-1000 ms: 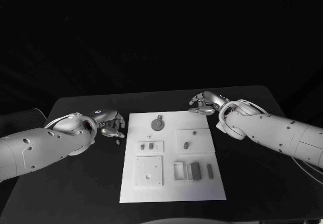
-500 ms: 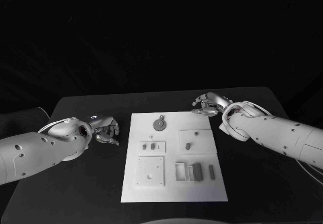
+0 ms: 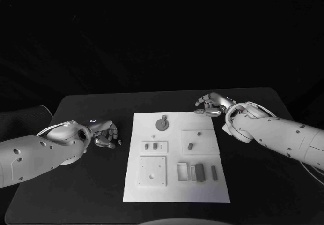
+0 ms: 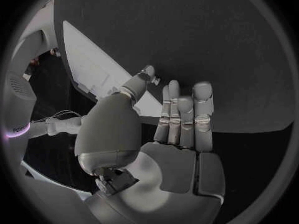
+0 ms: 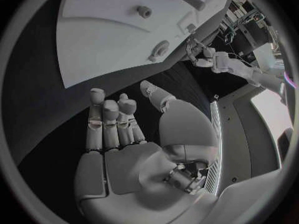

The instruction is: Assemble the parts on the task board

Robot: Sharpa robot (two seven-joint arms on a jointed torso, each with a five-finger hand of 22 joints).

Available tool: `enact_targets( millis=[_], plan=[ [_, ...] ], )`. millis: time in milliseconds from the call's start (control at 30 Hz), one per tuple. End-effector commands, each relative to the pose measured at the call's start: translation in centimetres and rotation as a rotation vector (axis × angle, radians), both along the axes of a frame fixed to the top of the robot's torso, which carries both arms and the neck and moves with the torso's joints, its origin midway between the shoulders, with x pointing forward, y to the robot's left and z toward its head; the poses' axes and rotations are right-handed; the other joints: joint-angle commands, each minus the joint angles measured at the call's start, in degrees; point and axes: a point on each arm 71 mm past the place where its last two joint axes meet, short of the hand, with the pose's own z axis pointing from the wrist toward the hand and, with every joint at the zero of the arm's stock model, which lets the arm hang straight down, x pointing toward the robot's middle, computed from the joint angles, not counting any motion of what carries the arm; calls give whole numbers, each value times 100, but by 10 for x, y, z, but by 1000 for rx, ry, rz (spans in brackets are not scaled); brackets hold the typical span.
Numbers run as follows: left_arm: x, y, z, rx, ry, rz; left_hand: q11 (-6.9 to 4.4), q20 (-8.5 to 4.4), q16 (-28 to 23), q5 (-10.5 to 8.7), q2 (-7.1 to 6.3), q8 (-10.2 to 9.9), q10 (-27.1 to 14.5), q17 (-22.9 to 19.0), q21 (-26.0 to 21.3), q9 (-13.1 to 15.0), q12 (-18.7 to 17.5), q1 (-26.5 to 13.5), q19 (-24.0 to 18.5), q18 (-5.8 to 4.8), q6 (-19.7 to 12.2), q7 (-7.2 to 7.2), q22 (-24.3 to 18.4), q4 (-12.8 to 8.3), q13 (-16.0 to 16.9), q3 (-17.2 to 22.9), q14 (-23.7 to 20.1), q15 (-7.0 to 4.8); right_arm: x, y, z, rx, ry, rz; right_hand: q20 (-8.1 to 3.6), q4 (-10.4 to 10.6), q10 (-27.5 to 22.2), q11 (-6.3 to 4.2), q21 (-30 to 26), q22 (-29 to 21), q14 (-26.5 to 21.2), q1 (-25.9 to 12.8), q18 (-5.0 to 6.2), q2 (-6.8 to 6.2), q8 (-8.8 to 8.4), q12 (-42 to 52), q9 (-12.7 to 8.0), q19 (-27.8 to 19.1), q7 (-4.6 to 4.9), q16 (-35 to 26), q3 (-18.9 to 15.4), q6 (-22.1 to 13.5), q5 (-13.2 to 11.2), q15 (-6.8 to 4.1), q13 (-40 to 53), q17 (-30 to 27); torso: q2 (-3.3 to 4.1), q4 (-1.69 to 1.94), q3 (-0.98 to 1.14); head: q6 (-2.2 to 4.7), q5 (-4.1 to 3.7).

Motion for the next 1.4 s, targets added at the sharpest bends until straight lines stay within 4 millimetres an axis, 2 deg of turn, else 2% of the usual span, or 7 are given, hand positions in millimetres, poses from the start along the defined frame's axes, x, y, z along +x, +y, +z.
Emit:
enact_targets(
  millis=[33,467,600,900,1267,1400],
  plan=[
    [-1,-3,-1,-49,-52,-19,8,29,-24,-18,-34,47,10,7,-34,12,-27,12,21,598,-34,-2,5,6,-6,-25,-5,15,-1,1,0,2,0,9,-34,38,-33,16,-24,44,1,-59,86,-1,39,18,-8,5,25,21,-5,-1,36,-59,-7,-8,0,-6,0,-7,15],
    [-2,-9,-5,-127,-93,-23,-29,27,-71,-18,19,198,163,1,-89,60,-1,109,43,592,68,-19,10,33,17,96,18,-16,-1,0,-1,1,0,5,-34,39,-33,16,-24,45,2,-59,86,0,40,19,-8,6,25,22,-4,0,38,-59,-8,-8,4,-12,4,-17,0],
    [-2,-11,-7,-137,-93,-25,-40,20,-80,-18,57,219,191,1,-99,62,-7,124,48,590,84,-32,14,42,16,119,22,-26,-1,0,-1,1,0,6,-35,39,-33,15,-24,45,2,-59,86,0,40,19,-8,6,25,22,-4,0,38,-59,-8,-8,3,-9,7,-33,24],
    [-6,-13,-17,-128,-47,-31,-55,7,-124,-18,212,214,317,6,-137,10,-167,229,24,562,176,-70,49,-13,-72,190,1,-39,0,0,-1,0,1,5,-35,40,-32,15,-24,45,3,-59,86,1,41,19,-9,7,25,23,-4,0,39,-59,-9,-8,5,-10,5,-47,10],
    [-6,-14,-19,-121,-29,-36,-66,-4,-157,-17,297,195,459,19,-169,-30,-359,254,-11,530,290,-107,97,-56,-165,201,-37,-48,0,0,-1,0,1,4,-35,42,-31,15,-23,45,3,-60,86,5,42,20,-9,8,25,23,-3,1,40,-59,-10,-8,1,-7,4,-68,6],
    [-5,-14,-20,-119,-29,-34,-42,-4,-179,-18,326,112,457,24,-196,-74,-535,257,-27,515,262,-89,121,-69,-240,209,-57,-28,0,-1,-1,0,1,4,-35,42,-31,15,-23,45,4,-60,86,6,42,20,-9,8,25,23,-2,1,40,-60,-10,-8,3,-8,4,-64,12]
  ],
)
